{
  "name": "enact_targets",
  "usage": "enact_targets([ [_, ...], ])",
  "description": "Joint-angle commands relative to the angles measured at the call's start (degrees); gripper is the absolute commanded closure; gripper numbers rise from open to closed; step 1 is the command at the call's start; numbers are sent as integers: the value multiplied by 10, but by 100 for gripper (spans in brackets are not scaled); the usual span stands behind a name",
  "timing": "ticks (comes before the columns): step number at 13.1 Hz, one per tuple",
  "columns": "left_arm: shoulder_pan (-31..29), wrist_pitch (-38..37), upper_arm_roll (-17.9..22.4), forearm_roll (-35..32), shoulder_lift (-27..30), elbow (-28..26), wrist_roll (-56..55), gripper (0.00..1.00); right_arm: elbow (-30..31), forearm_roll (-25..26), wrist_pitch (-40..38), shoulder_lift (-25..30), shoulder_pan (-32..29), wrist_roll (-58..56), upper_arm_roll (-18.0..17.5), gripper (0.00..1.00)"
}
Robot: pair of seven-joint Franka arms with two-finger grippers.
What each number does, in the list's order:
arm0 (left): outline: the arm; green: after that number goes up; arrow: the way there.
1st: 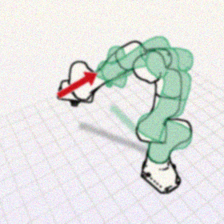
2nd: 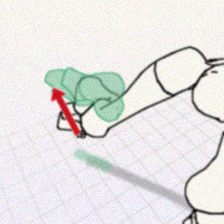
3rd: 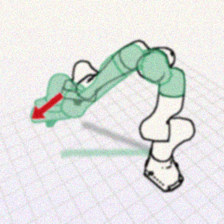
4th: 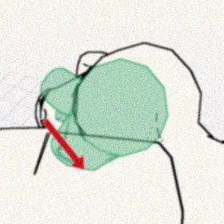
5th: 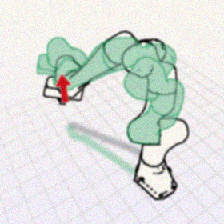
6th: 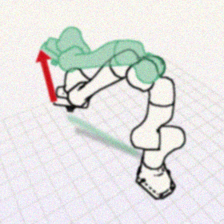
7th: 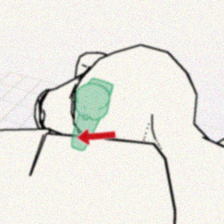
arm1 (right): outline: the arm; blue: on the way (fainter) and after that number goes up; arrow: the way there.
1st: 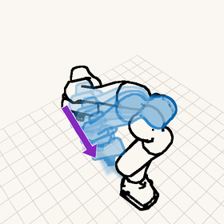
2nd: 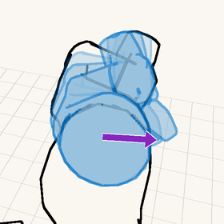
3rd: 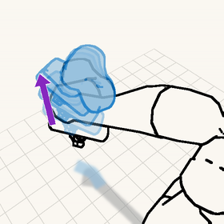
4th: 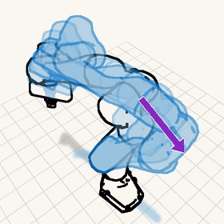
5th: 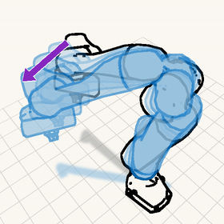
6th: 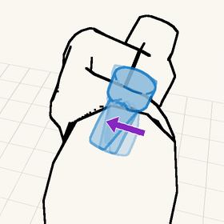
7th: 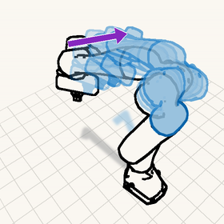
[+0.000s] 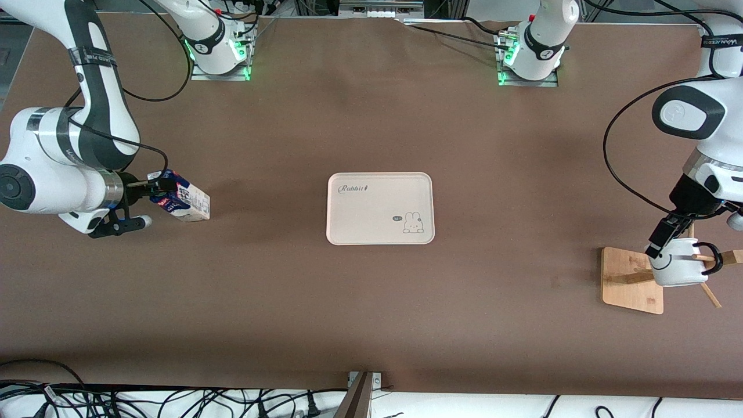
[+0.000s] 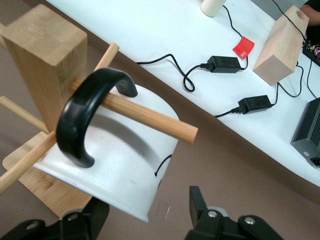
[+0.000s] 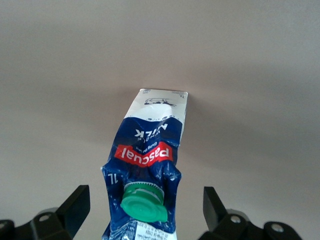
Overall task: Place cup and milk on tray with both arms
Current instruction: 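Lift the milk carton with the right gripper while the left gripper lifts the mug off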
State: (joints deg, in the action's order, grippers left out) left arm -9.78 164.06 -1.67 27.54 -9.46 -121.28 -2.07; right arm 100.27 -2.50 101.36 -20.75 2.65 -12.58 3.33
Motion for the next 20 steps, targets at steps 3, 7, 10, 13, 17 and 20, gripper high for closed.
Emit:
enact_targets([
  [3, 1, 8, -4, 11, -11, 17, 22, 59, 26, -8, 13, 6, 0, -11, -2, 0],
  [7, 0, 7, -4, 11, -15, 24, 49, 84, 40, -8, 27, 5, 4, -11, -2, 0],
  [10, -1, 2, -4, 11, -16, 24, 112, 99, 40, -8, 27, -2, 6, -11, -2, 0],
  [13, 0, -1, -4, 11, -18, 24, 113, 100, 40, -8, 27, -3, 7, -12, -2, 20],
  [17, 4, -58, -9, -13, 0, 25, 114, 100, 38, -8, 31, -3, 6, -44, -1, 59],
  [20, 5, -99, -25, -42, 21, 29, 113, 100, 35, -8, 31, -3, 6, -43, -2, 60],
])
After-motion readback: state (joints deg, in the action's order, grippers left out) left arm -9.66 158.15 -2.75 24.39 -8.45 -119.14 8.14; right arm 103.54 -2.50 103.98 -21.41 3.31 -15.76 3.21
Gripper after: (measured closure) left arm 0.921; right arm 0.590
